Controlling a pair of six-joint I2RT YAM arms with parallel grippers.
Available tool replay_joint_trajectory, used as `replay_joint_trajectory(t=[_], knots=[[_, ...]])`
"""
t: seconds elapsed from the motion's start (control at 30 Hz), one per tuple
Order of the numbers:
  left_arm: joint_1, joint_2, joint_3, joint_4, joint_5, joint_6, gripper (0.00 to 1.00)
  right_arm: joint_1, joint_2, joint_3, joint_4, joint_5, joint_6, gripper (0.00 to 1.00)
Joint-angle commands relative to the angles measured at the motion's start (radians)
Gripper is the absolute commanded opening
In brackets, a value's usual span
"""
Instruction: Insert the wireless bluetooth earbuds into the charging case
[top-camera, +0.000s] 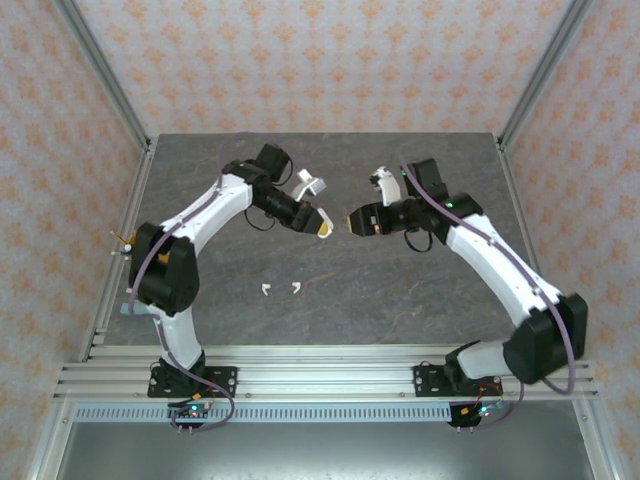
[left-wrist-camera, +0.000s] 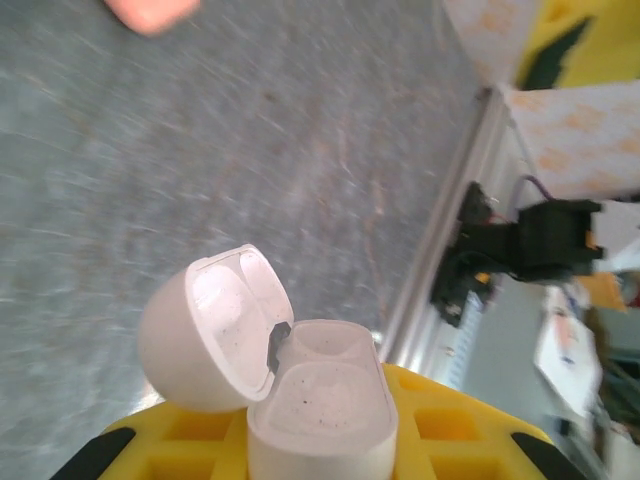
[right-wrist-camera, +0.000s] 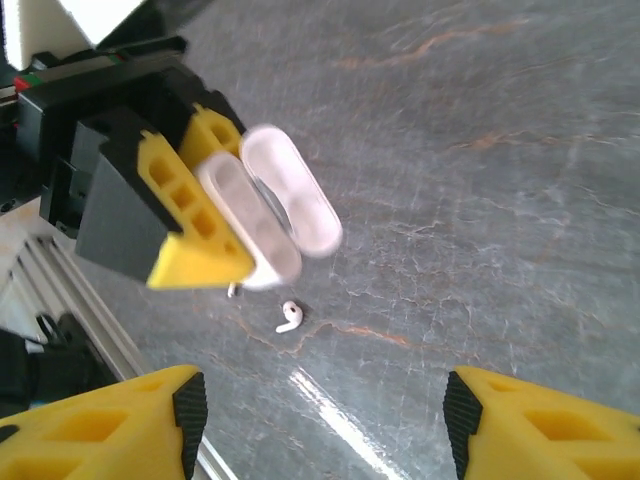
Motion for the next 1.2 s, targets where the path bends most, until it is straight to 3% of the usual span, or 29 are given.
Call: replay_joint_trajectory(t=[0.0,0.2,0.47,0.67,0.87,1.0,1.17], knots=[[0.009,-0.128,-0.061,0.221,-0.222,-0.154,0.00,-0.001,-0.073,-0.059,0.029,0.112,0.186,0.66],[0.005,-0.304,-0.229,0.465,-0.415,-0.270,0.00,0.073,-0.103,-0.195,0.108,0.215,0.458,0.66],[-0.001,-0.537,-0.451,0.676,-0.760,-0.301,0.00,0.296,0.043,-0.193,0.094,0.418,0.591,0.66],[0.000,-0.732,-0.664,0.846,-0.967,-0.309,0.00,0.455,0.232,-0.044,0.059,0.512,0.664,0.65],[0.022,-0.841,-0.781,0.924,-1.134,-0.328,0.00,0.604,0.487,0.236,-0.064,0.605,0.691,0.64],[0.067,-0.904,-0.843,0.976,-1.267,-0.373,0.00,0.656,0.633,0.374,-0.116,0.657,0.717,0.64],[0.150,-0.968,-0.886,0.995,-1.308,-0.480,0.00,0.683,0.767,0.486,-0.158,0.696,0.753,0.63]])
